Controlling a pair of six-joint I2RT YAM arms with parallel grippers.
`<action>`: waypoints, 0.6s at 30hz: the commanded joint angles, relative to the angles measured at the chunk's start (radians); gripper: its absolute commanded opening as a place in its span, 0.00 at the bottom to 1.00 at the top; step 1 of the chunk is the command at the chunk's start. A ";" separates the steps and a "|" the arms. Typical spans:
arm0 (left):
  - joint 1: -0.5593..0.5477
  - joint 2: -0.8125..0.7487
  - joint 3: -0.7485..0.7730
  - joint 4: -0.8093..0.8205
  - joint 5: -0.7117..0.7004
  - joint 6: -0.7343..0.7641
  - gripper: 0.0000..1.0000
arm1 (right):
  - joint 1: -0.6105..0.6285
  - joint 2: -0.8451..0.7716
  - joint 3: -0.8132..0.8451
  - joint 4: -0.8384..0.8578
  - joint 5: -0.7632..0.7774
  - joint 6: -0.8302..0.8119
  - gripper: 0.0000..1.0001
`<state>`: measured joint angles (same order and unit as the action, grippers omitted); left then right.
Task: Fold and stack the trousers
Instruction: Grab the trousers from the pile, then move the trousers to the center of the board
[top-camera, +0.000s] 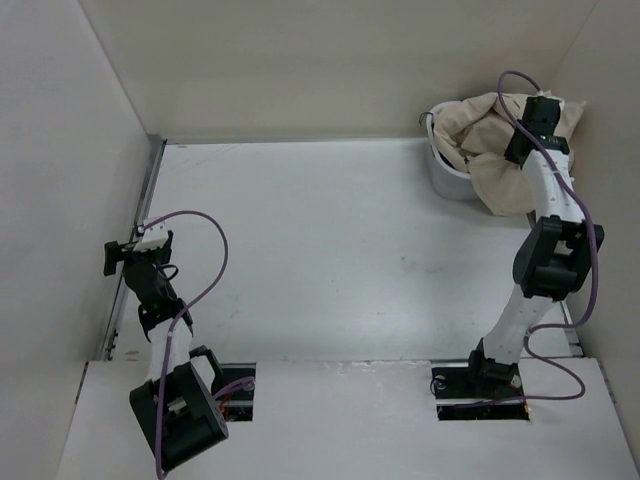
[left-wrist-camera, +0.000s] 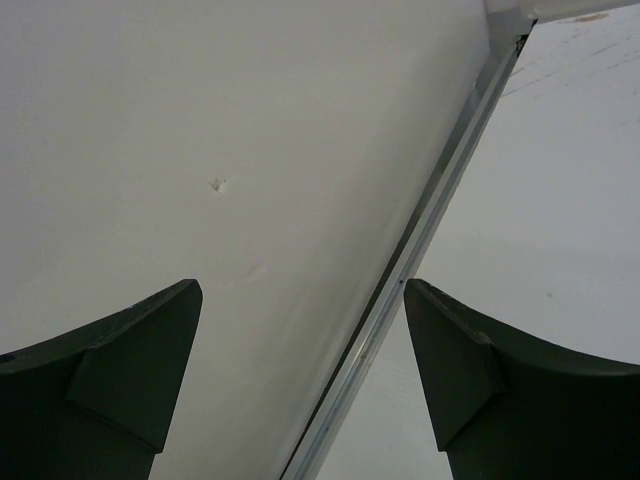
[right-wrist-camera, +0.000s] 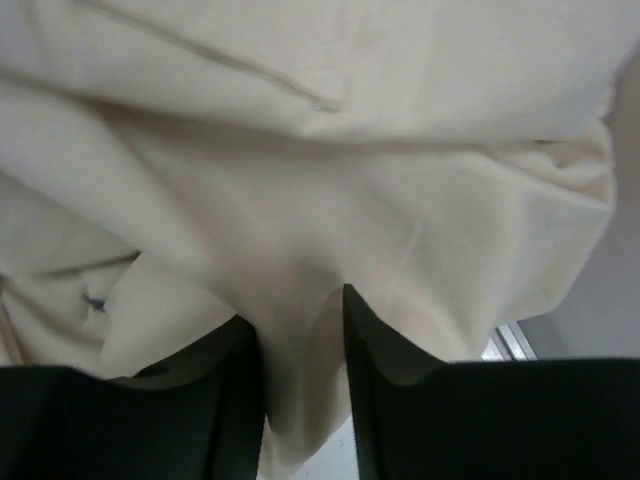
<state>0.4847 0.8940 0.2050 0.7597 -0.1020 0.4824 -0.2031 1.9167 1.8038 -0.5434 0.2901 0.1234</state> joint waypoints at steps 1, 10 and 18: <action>0.010 -0.004 0.043 0.032 0.019 -0.021 0.83 | -0.014 -0.108 0.009 0.083 0.055 0.019 0.01; 0.004 -0.021 0.036 0.030 0.019 -0.019 0.83 | 0.248 -0.355 0.231 0.134 0.063 -0.085 0.00; -0.037 -0.055 0.011 0.059 -0.007 0.005 0.83 | 0.930 -0.280 0.702 0.264 0.049 -0.401 0.00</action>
<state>0.4721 0.8726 0.2050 0.7532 -0.1024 0.4831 0.5987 1.6653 2.3280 -0.4507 0.3500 -0.1230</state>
